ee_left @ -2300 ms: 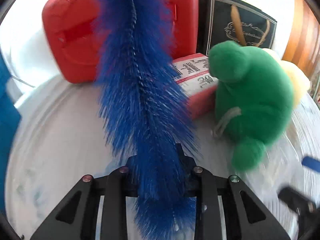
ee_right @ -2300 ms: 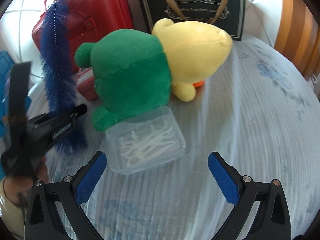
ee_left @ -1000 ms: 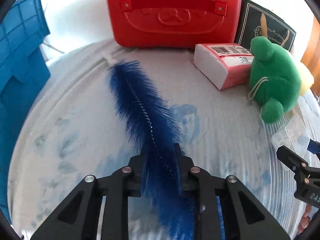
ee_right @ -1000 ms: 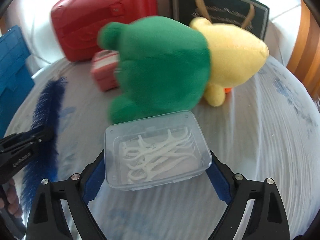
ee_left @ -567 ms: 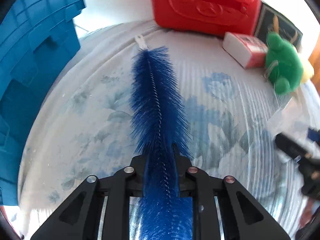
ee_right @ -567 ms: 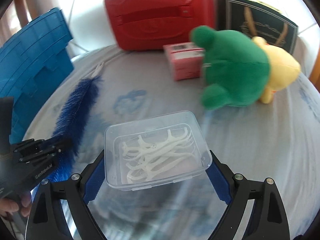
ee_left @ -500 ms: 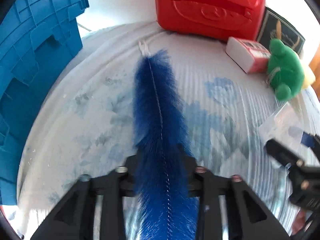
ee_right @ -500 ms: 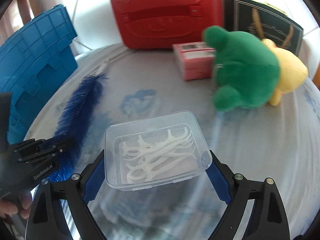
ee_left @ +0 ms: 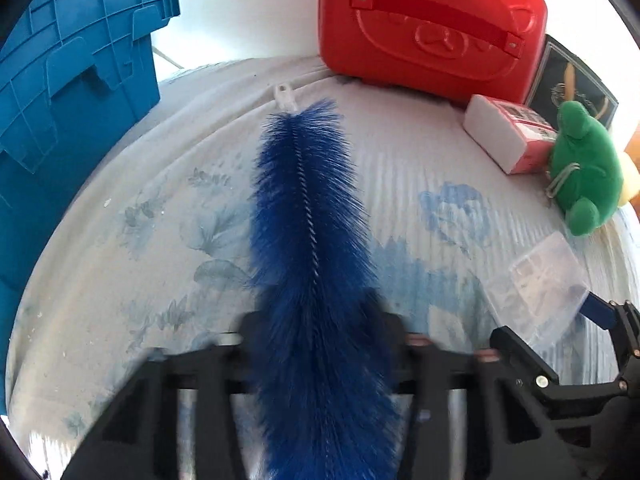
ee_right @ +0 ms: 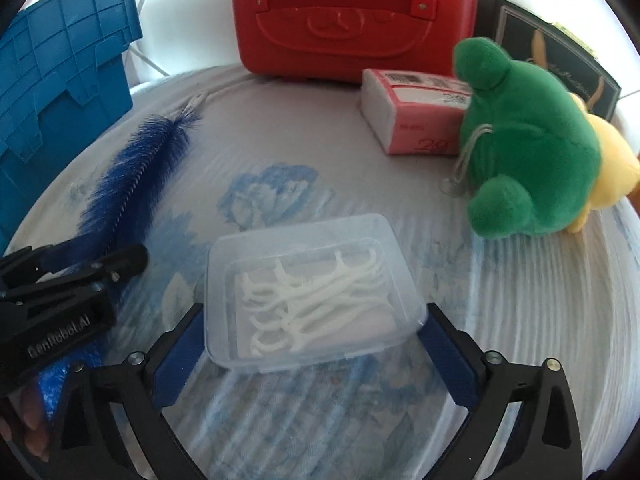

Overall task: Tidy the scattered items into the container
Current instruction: 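Lift the brush and floss box toward the blue crate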

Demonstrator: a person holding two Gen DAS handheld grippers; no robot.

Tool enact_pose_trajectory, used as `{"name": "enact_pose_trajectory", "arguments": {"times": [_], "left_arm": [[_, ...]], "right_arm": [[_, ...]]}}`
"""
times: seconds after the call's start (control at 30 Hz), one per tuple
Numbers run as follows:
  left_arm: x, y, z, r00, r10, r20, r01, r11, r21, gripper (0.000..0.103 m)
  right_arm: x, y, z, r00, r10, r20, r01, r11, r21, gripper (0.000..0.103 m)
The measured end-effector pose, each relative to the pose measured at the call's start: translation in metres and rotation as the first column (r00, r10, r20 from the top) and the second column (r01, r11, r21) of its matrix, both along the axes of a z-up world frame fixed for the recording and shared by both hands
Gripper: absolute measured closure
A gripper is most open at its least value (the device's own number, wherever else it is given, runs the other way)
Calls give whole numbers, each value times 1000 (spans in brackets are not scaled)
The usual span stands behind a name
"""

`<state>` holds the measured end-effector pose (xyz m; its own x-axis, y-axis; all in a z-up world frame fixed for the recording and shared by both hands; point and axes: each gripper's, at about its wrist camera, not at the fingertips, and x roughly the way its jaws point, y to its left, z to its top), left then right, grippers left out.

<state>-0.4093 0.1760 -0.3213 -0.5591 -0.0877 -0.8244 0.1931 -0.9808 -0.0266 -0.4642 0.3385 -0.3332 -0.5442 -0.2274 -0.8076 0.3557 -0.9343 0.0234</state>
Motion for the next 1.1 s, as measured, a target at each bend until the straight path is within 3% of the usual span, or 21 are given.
{"name": "enact_pose_trajectory", "arguments": {"times": [0.03,0.07,0.17,0.27,0.5,0.8,1.1], "left_arm": [[3,1,1,1000,-4,-1,4,1000,-10,85],[5,2,4,1000,-11,-8,11,1000,-25,86],[14,5,18,999,-30,-37,28,998,-60,87],[29,7,38,996,-51,-74,46,996,-78,87],[75,7,95,982,-108,-157,92,990,-109,87],[129,-27,192,953,-153,-261,122,984,-131,87],[179,-109,277,932,-39,-361,-27,984,-174,87]], "right_arm": [[2,2,0,1000,-7,-4,7,1000,-7,2],[2,3,2,1000,-18,-10,18,1000,2,14],[1,5,7,999,-26,23,26,999,-21,14],[12,3,24,1000,-24,-11,23,999,-30,14],[56,-8,85,993,-3,-116,-4,998,-61,14],[110,-44,189,967,-11,-254,-6,998,-65,14],[143,-112,276,928,98,-358,-138,987,-88,14]]}}
